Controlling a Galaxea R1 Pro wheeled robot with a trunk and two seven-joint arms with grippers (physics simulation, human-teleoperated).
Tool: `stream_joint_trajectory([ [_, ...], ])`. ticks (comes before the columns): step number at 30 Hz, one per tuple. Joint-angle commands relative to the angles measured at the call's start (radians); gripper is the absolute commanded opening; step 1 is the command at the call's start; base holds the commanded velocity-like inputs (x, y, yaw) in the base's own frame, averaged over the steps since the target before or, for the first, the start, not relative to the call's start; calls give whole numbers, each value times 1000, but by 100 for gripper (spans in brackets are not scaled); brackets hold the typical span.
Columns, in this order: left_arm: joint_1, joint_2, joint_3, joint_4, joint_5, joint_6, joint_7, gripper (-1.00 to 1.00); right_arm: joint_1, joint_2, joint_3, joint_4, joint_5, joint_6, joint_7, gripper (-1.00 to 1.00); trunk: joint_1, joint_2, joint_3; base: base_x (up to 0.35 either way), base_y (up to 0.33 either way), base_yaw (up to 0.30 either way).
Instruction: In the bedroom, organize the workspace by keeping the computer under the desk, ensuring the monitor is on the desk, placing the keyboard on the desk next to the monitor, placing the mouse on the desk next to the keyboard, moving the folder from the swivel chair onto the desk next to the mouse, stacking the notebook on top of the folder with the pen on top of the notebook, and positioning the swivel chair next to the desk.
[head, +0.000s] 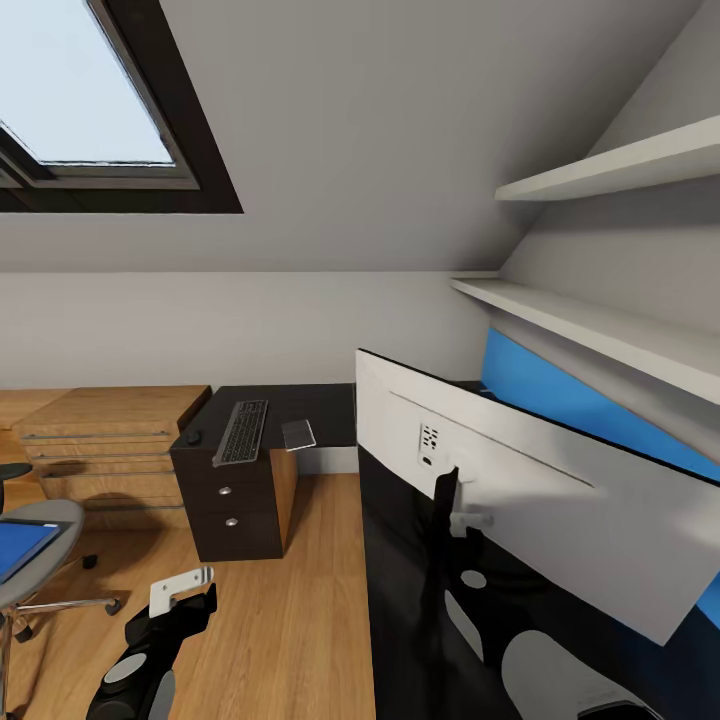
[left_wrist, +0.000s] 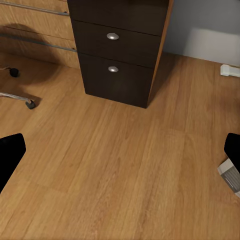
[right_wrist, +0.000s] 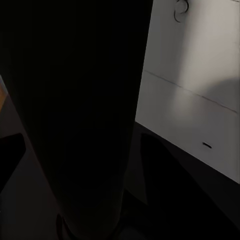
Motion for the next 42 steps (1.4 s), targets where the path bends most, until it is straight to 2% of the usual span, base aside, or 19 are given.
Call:
stream_joint_trajectory([
  [1,-1,0,0,-1,5,5,4,100,-2,-1,13,-1,1,-3,-10,-100,0,-2,-2,0,0,0],
  [21,-1,0,2,-4,5,4,4,100,-2,-1,15,-1,1,-11,-7,-100,0,-2,-2,-18,0,0],
  [42,-1,0,8,-15,5,5,4,100,-2,-2,14,-1,1,-11,-9,-100,0,-2,-2,-316,-16,0],
])
